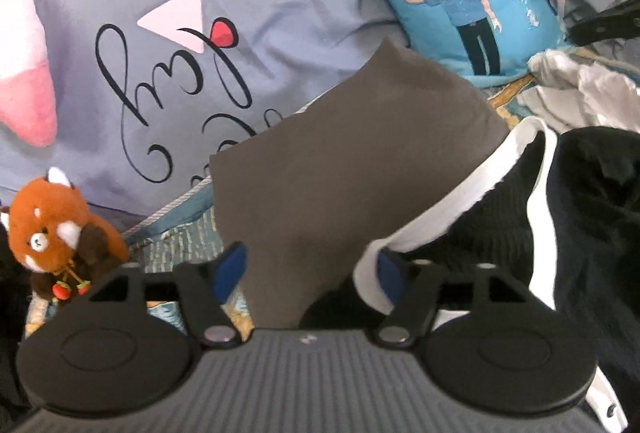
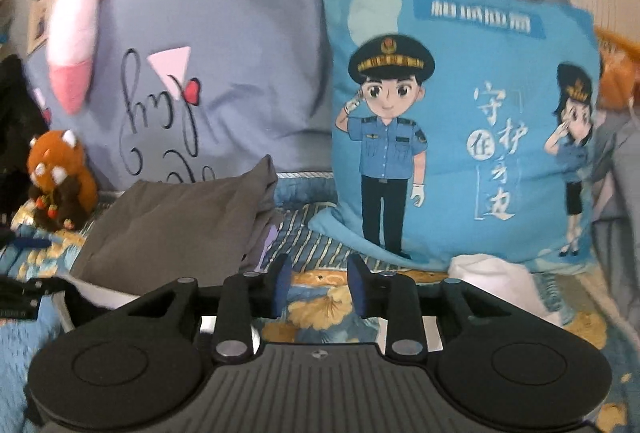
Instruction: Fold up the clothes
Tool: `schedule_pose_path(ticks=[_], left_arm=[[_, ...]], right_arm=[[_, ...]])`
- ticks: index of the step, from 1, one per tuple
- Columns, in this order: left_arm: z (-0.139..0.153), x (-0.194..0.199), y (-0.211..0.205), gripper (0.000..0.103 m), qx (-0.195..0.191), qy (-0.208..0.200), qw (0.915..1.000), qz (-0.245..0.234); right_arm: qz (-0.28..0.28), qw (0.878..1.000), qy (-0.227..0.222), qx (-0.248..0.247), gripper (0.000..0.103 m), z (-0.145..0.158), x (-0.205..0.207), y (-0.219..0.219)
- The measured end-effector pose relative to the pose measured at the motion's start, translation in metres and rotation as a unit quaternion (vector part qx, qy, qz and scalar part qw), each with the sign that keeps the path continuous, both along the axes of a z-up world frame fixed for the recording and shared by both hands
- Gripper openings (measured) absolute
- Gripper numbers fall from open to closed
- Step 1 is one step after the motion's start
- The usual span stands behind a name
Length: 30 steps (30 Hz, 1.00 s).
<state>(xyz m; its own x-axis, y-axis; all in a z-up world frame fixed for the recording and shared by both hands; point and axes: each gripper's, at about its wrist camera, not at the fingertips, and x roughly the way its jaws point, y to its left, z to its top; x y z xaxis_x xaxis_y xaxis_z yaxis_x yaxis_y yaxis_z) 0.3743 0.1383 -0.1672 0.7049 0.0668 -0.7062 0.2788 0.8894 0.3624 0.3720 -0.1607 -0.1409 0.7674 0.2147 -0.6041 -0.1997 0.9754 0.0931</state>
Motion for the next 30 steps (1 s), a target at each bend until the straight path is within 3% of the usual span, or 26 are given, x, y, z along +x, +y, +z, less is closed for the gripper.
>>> schedule_pose_path(ticks=[4, 7, 9, 14, 17, 18, 21, 26, 30], left_arm=[[0.004, 0.009, -0.009, 0.075, 0.02, 0.002, 0.9996, 0.018], [0.012, 0.021, -0.002, 0.075, -0.068, 0.054, 0.9962, 0.009], [0.017, 0.029, 0.003, 0.087, -0.127, 0.089, 0.9879, 0.002], [0.031, 0.025, 0.011, 0.09, -0.169, 0.064, 0.9833, 0.02], [0.041, 0.004, 0.013, 0.097, -0.16, 0.045, 0.9858, 0.02], [0.044, -0.011, 0.01, 0.102, -0.15, 0.034, 0.988, 0.014], [0.044, -0.074, 0.006, 0.103, -0.112, 0.012, 0.9935, -0.017], [0.012, -0.195, -0.01, 0.103, -0.029, 0.033, 0.9954, -0.086], [-0.022, -0.285, -0.038, 0.103, 0.051, 0.039, 0.9865, -0.151]], right_arm=[[0.018, 1.0, -0.003, -0.016, 0.031, 0.0, -0.028, 0.001], [0.043, 0.998, -0.002, -0.038, 0.032, -0.005, -0.047, 0.006], [0.056, 0.997, -0.001, -0.049, 0.032, -0.01, -0.057, 0.007], [0.06, 0.997, 0.004, -0.048, 0.032, -0.02, -0.073, 0.003], [0.052, 0.998, 0.0, -0.032, 0.032, -0.02, -0.09, -0.002], [0.053, 0.998, -0.003, -0.026, 0.032, -0.019, -0.101, -0.003], [0.062, 0.998, -0.007, -0.019, 0.039, -0.019, -0.143, -0.004], [0.117, 0.99, -0.004, -0.085, 0.041, -0.038, -0.243, 0.014], [0.165, 0.977, -0.001, -0.133, 0.041, -0.054, -0.28, 0.037]])
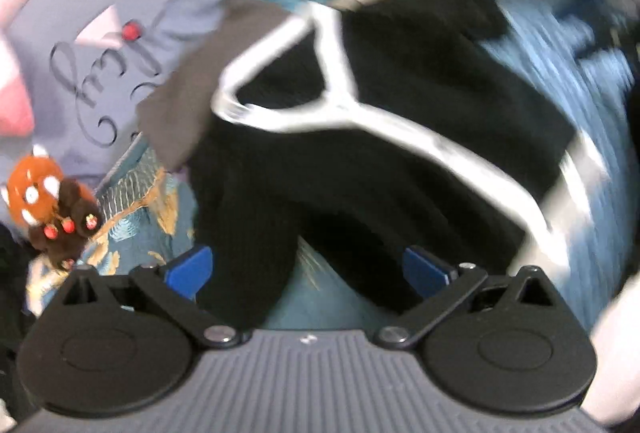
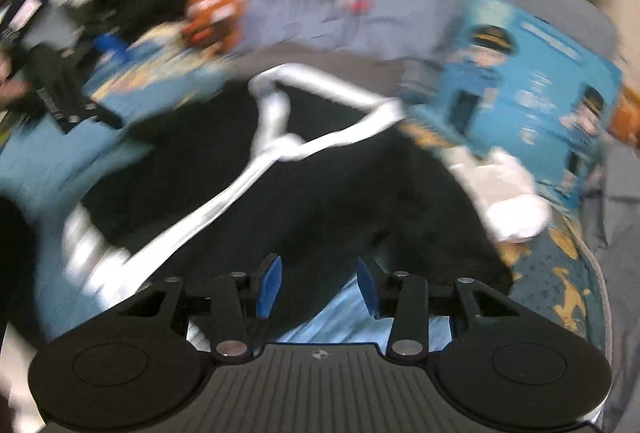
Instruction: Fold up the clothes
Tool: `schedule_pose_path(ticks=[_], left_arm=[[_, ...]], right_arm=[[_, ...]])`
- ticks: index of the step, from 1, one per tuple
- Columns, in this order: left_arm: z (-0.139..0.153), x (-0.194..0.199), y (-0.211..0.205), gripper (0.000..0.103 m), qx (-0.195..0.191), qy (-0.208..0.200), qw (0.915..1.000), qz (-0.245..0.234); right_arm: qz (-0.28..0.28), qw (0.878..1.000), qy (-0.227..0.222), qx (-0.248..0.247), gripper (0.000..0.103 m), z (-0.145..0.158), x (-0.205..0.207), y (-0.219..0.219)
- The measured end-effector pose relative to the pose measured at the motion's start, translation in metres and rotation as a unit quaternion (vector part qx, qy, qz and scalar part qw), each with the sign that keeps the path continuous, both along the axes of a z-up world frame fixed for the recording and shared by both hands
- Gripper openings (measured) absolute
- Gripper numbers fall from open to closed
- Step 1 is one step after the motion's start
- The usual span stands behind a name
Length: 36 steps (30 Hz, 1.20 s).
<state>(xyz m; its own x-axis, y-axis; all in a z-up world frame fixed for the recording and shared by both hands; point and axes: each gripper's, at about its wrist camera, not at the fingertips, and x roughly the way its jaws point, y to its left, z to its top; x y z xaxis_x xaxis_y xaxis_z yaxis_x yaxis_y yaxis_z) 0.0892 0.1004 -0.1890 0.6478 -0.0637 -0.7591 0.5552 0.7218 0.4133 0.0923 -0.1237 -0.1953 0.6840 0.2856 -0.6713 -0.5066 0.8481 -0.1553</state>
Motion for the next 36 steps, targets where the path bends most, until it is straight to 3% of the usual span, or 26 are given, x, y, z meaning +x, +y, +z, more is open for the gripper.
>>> schedule_pose_path(ticks=[2, 6, 11, 17, 20, 22, 25, 29, 30, 36], left_arm=[[-0.017, -0.045, -0.014, 0.103, 0.039, -0.001, 0.9987, -0.034], [-0.037, -0.086, -0.035, 0.103, 0.031, 0.015, 0.9985, -0.042], [-0.059, -0.097, -0.045, 0.103, 0.033, 0.029, 0.999, -0.004], [-0.081, -0.083, -0.042, 0.103, 0.034, 0.05, 0.9981, 0.01], [-0.089, -0.07, -0.043, 0.103, 0.039, 0.051, 0.9975, 0.031], [-0.086, -0.06, -0.04, 0.101, 0.014, 0.051, 0.9973, 0.051], [-0.078, -0.046, -0.03, 0.083, -0.034, 0.069, 0.9927, 0.093], [-0.066, -0.037, -0.013, 0.032, -0.064, 0.079, 0.9838, 0.148], [-0.059, -0.035, -0.006, 0.025, -0.076, 0.075, 0.981, 0.162], [-0.011, -0.024, 0.028, 0.017, -0.142, 0.048, 0.9656, 0.213]], right_arm=[[0.023, 0.999, 0.001, -0.023, 0.041, -0.008, -0.016, 0.011], [0.068, 0.995, 0.004, -0.068, 0.041, -0.024, -0.047, 0.034], [0.123, 0.985, 0.008, -0.124, 0.042, -0.044, -0.087, 0.062], [0.133, 0.975, 0.034, -0.176, 0.042, -0.069, -0.081, 0.077], [0.123, 0.972, 0.043, -0.198, 0.032, -0.079, -0.074, 0.081], [0.106, 0.976, 0.043, -0.183, 0.003, -0.076, -0.069, 0.077], [0.067, 0.985, 0.032, -0.158, 0.003, -0.066, -0.064, 0.068], [0.015, 0.993, 0.015, -0.116, 0.002, -0.038, -0.061, 0.046], [0.007, 0.994, 0.008, -0.107, 0.002, -0.028, -0.06, 0.04], [-0.017, 0.997, -0.026, -0.073, 0.002, 0.022, -0.059, 0.02]])
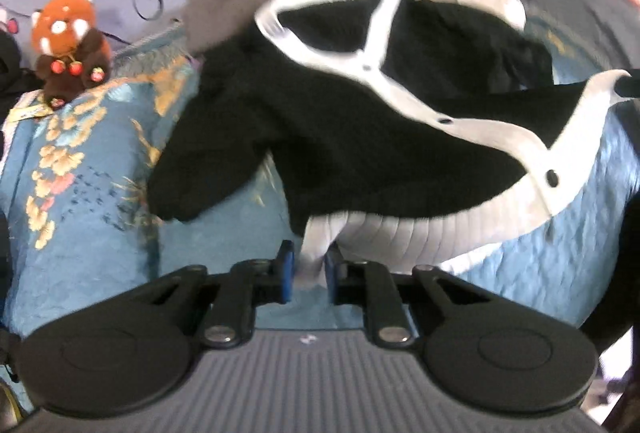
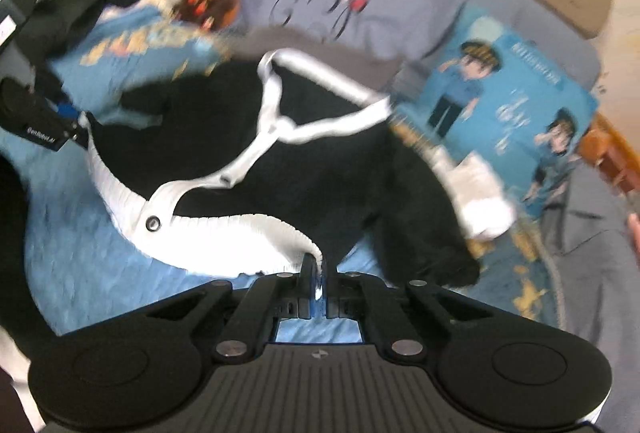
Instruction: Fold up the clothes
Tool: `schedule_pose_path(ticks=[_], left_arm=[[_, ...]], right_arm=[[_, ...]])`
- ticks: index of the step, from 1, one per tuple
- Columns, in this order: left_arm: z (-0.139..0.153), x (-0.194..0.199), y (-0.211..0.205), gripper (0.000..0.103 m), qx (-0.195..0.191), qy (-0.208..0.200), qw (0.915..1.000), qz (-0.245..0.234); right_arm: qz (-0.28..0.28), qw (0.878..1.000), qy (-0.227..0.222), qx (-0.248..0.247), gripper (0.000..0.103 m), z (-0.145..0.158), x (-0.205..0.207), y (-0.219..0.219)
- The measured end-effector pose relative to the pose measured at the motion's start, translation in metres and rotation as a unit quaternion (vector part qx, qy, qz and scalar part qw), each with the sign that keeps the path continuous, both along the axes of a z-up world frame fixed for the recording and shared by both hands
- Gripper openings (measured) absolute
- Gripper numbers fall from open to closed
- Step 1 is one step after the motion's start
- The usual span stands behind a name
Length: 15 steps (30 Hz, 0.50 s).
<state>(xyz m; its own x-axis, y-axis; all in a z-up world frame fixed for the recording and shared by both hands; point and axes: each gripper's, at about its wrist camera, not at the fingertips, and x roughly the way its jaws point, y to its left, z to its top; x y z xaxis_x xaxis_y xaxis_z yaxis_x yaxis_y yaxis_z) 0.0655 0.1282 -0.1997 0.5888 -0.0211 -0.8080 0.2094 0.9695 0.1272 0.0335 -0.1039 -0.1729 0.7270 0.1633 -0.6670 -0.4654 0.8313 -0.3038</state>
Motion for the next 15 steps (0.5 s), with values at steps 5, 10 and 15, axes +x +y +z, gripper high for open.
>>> schedule_pose_path(ticks=[5, 10, 15], left_arm=[[0.036, -0.009, 0.003, 0.017, -0.003, -0.039, 0.9992, 0.003], [0.055, -0.028, -0.004, 0.017, 0.016, -0.061, 0.9978, -0.023], [0.035, -0.037, -0.014, 0.025, 0.054, -0.023, 0.9971, -0.049]], right_arm=[[-0.004, 1.0, -0.026, 0.016, 0.002, 0.036, -0.002, -0.009], [-0.015, 0.999, -0.034, 0.01, 0.002, 0.052, -0.005, -0.018], [-0.047, 0.999, -0.009, -0.003, 0.002, 0.036, 0.001, -0.031]])
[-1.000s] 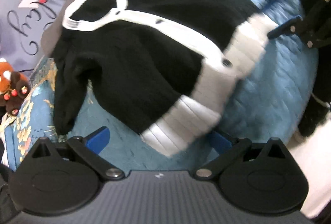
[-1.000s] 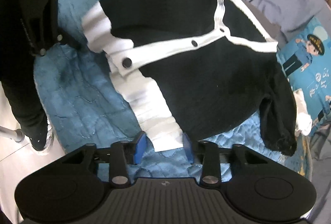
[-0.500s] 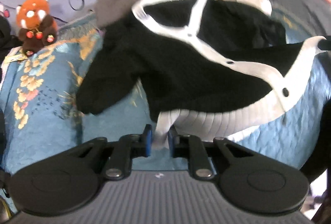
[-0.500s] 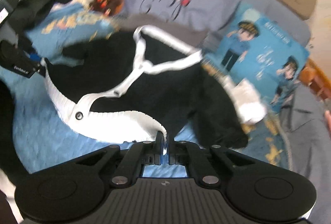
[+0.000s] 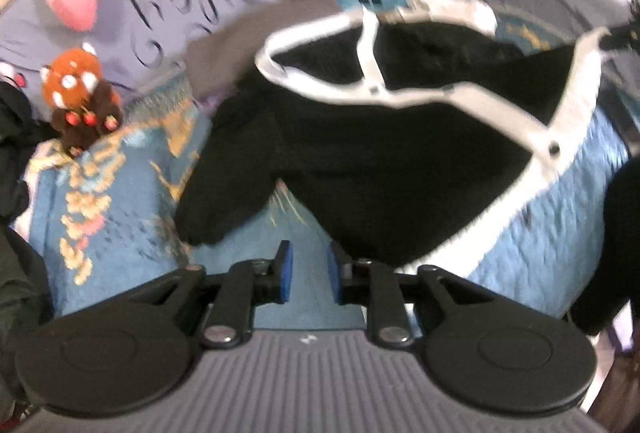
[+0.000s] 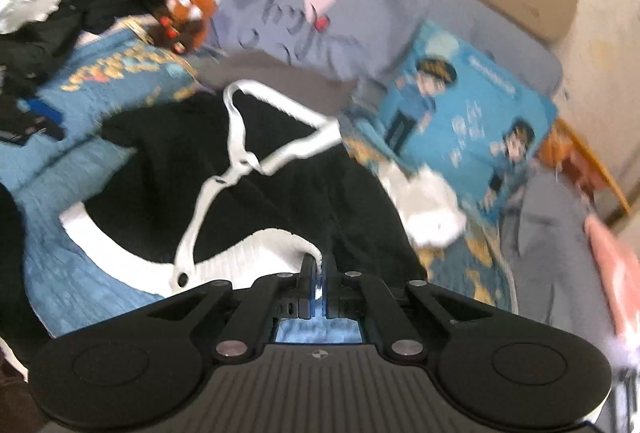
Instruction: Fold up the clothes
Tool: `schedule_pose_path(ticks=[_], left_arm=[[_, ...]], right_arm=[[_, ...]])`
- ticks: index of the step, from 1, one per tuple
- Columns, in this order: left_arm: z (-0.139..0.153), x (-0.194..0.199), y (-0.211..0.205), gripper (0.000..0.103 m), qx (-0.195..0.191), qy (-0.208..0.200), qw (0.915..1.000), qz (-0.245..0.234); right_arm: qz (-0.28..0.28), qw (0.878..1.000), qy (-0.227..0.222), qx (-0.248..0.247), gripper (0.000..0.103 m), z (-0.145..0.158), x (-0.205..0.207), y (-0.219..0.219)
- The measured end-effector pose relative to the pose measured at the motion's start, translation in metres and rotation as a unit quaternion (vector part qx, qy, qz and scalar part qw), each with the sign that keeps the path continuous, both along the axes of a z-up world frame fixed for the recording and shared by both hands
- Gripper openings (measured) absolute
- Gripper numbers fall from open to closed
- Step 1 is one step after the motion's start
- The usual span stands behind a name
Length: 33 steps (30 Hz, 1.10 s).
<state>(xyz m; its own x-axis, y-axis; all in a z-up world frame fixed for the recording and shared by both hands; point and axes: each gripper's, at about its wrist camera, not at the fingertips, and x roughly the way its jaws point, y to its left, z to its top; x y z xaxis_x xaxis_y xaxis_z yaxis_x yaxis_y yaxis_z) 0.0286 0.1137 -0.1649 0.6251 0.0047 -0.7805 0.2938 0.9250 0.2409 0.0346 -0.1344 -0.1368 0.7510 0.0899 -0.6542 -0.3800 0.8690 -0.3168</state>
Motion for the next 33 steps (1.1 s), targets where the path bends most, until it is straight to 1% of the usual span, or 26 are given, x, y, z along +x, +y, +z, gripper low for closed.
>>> schedule_pose_path(ticks=[1, 2, 3, 4, 5, 6, 9, 11, 12, 13, 14, 15, 16, 19, 23, 24, 25, 27, 29, 31, 33], left_arm=[[-0.009, -0.001, -0.002, 0.03, 0.013, 0.007, 0.9998, -0.012], [-0.016, -0.004, -0.006, 0.042, 0.022, 0.011, 0.9993, -0.028], [-0.024, -0.007, -0.01, 0.057, 0.031, 0.015, 0.9984, -0.045], [-0.032, -0.009, -0.013, 0.064, 0.04, 0.018, 0.9971, -0.062], [-0.038, -0.011, -0.016, 0.076, 0.035, 0.021, 0.9963, -0.075], [-0.044, -0.012, -0.018, 0.082, 0.03, 0.024, 0.9953, -0.088], [-0.053, -0.005, -0.018, 0.084, -0.016, 0.042, 0.9951, -0.088], [-0.058, 0.005, -0.014, 0.084, -0.031, 0.047, 0.9967, -0.058], [-0.059, 0.01, -0.01, 0.084, -0.04, 0.049, 0.9972, -0.038], [-0.061, 0.016, -0.006, 0.084, -0.05, 0.051, 0.9972, -0.018], [-0.061, 0.019, -0.001, 0.085, -0.069, 0.054, 0.9962, -0.002], [-0.061, 0.022, 0.005, 0.085, -0.086, 0.058, 0.9945, 0.01], [-0.062, 0.024, 0.009, 0.085, -0.101, 0.064, 0.9926, 0.02], [-0.071, 0.031, 0.01, 0.085, -0.114, 0.084, 0.9895, 0.026], [-0.084, 0.04, 0.009, 0.085, -0.131, 0.102, 0.9852, 0.041], [-0.087, 0.042, 0.008, 0.085, -0.135, 0.106, 0.984, 0.044], [-0.09, 0.045, 0.008, 0.085, -0.14, 0.111, 0.9828, 0.048], [-0.096, 0.049, 0.007, 0.085, -0.148, 0.12, 0.9801, 0.056], [-0.102, 0.054, 0.006, 0.084, -0.156, 0.129, 0.9773, 0.063], [-0.102, 0.054, 0.007, 0.083, -0.165, 0.128, 0.9759, 0.064], [-0.103, 0.055, 0.009, 0.077, -0.176, 0.129, 0.9737, 0.066]], right_arm=[[-0.005, 1.0, 0.007, 0.0, 0.002, -0.005, 0.002, -0.001], [-0.009, 1.0, 0.013, 0.0, 0.002, -0.011, 0.004, -0.003], [-0.013, 1.0, 0.019, 0.0, 0.002, -0.017, 0.005, -0.004], [-0.016, 1.0, 0.026, 0.002, 0.002, -0.023, 0.007, -0.005], [-0.019, 0.999, 0.033, 0.004, 0.002, -0.028, 0.008, -0.005], [-0.021, 0.999, 0.038, 0.004, 0.002, -0.032, 0.008, -0.006], [-0.025, 0.998, 0.053, 0.005, 0.004, -0.044, 0.008, -0.007], [-0.028, 0.998, 0.061, 0.011, 0.007, -0.05, 0.006, -0.008], [-0.029, 0.997, 0.066, 0.015, 0.009, -0.052, 0.005, -0.01], [-0.03, 0.997, 0.069, 0.017, 0.015, -0.054, 0.004, -0.011], [-0.031, 0.997, 0.072, 0.017, 0.018, -0.057, 0.003, -0.013], [-0.032, 0.997, 0.074, 0.017, 0.023, -0.059, 0.001, -0.015], [-0.033, 0.996, 0.075, 0.018, 0.026, -0.061, -0.001, -0.017], [-0.051, 0.993, 0.094, 0.048, 0.03, -0.068, -0.001, -0.031], [-0.088, 0.979, 0.13, 0.128, 0.03, -0.08, 0.012, -0.052], [-0.094, 0.975, 0.139, 0.149, 0.031, -0.083, 0.015, -0.056], [-0.095, 0.97, 0.147, 0.167, 0.035, -0.087, 0.018, -0.058], [-0.095, 0.963, 0.167, 0.188, 0.041, -0.096, 0.027, -0.058], [-0.094, 0.956, 0.188, 0.206, 0.043, -0.106, 0.037, -0.057], [-0.089, 0.948, 0.207, 0.224, 0.045, -0.115, 0.045, -0.055], [-0.087, 0.94, 0.229, 0.237, 0.048, -0.125, 0.054, -0.052]])
